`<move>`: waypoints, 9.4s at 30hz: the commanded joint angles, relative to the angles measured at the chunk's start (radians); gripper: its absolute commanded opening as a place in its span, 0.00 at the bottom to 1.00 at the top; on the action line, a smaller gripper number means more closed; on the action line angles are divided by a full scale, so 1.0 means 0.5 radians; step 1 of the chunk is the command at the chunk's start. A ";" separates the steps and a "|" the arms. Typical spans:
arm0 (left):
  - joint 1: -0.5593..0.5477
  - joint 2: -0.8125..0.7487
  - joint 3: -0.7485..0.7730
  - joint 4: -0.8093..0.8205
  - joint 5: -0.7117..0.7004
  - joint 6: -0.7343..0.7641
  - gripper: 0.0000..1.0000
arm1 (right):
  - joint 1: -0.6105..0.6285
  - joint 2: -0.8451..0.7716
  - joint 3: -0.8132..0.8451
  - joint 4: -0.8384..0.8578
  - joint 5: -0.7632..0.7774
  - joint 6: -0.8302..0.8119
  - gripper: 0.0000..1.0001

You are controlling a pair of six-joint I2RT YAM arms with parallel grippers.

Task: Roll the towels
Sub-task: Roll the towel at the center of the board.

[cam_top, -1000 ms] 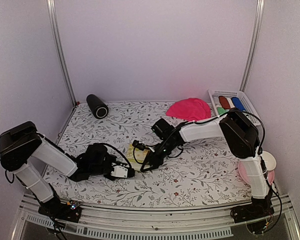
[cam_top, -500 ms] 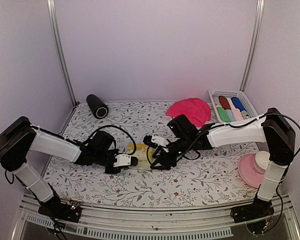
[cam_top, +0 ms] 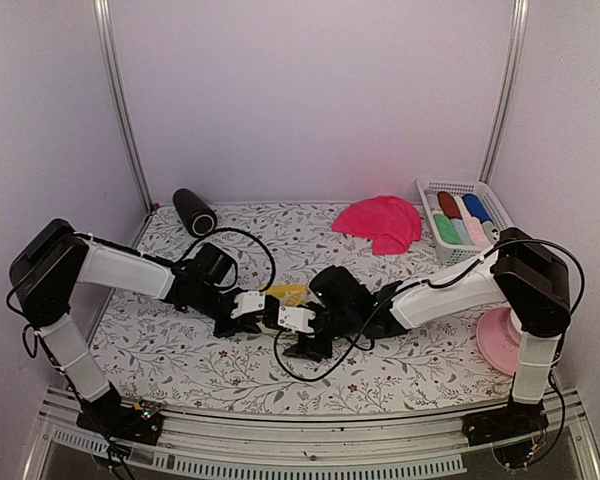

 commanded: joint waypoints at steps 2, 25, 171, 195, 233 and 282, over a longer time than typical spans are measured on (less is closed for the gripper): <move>0.027 0.123 0.025 -0.220 0.009 -0.013 0.07 | 0.024 0.114 0.086 0.100 0.264 -0.052 0.61; 0.037 0.261 0.159 -0.373 0.050 0.029 0.09 | 0.064 0.193 0.006 0.245 0.598 -0.189 0.61; 0.196 0.252 0.282 -0.346 0.119 -0.046 0.00 | 0.015 0.292 0.161 0.132 0.455 -0.277 0.52; 0.217 -0.442 -0.329 0.275 0.047 0.109 0.63 | -0.096 0.312 0.415 -0.370 -0.233 0.184 0.13; -0.201 -0.547 -0.663 0.711 -0.184 0.303 0.45 | -0.415 0.804 0.932 -0.935 -0.990 0.707 0.14; 0.237 0.725 0.840 -1.179 0.838 -0.040 0.00 | -0.159 -0.298 -0.354 0.189 -0.013 0.073 0.63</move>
